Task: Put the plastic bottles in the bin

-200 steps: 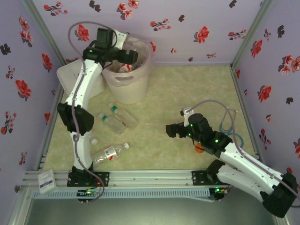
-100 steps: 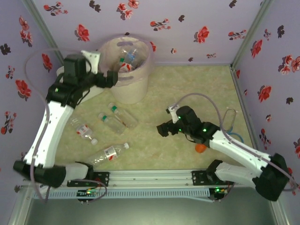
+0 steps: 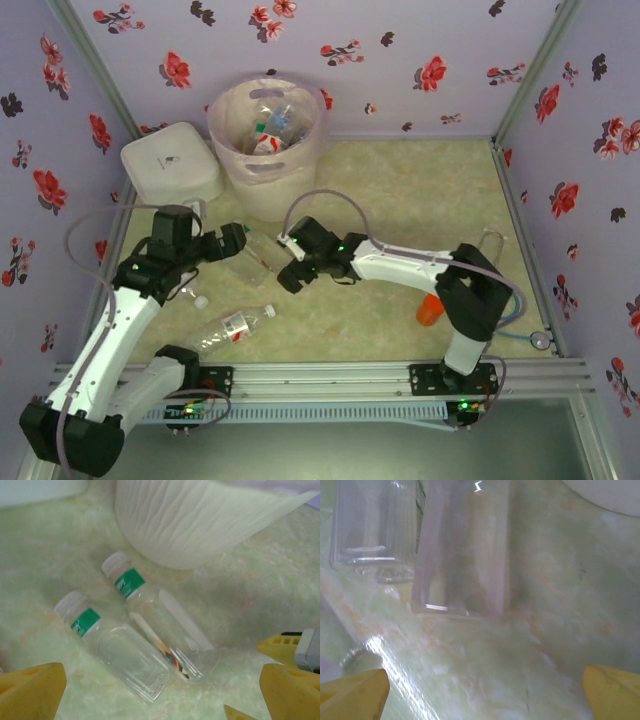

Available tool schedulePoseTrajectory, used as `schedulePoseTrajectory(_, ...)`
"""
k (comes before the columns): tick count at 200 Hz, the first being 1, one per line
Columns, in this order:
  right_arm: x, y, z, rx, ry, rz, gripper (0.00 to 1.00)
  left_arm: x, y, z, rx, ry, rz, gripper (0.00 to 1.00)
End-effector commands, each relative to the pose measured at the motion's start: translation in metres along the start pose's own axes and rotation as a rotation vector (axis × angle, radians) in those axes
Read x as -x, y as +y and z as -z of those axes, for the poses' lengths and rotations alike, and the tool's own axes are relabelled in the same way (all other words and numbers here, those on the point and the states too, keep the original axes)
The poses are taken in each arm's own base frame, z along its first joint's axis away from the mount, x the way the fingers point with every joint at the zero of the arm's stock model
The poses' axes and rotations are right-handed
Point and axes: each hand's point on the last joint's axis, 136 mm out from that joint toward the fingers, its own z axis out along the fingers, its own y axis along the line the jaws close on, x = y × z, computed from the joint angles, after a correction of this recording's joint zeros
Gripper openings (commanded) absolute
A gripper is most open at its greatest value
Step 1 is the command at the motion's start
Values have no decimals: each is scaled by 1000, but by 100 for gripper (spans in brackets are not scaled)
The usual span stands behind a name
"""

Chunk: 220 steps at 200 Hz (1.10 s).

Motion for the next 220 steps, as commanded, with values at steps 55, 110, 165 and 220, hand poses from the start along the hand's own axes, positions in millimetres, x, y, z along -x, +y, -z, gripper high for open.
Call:
schedulePoseTrajectory(55,29,13,-53,31,-49,-5,99,-1,5,-16,-28,-54,110,100)
schedulePoseTrajectory(110,26,11,-54,26,-45,-14,78,-1,3,-16,-46,-62,119,100)
schedulePoseTrajectory(165,17,4,-16,-5,-74,-33,61,11,-8,-9,-103,-107,154,100)
schedulePoseTrajectory(220,-2,-4,44,4,-211,-109,41,27,-50,3,-337,-149,252,100)
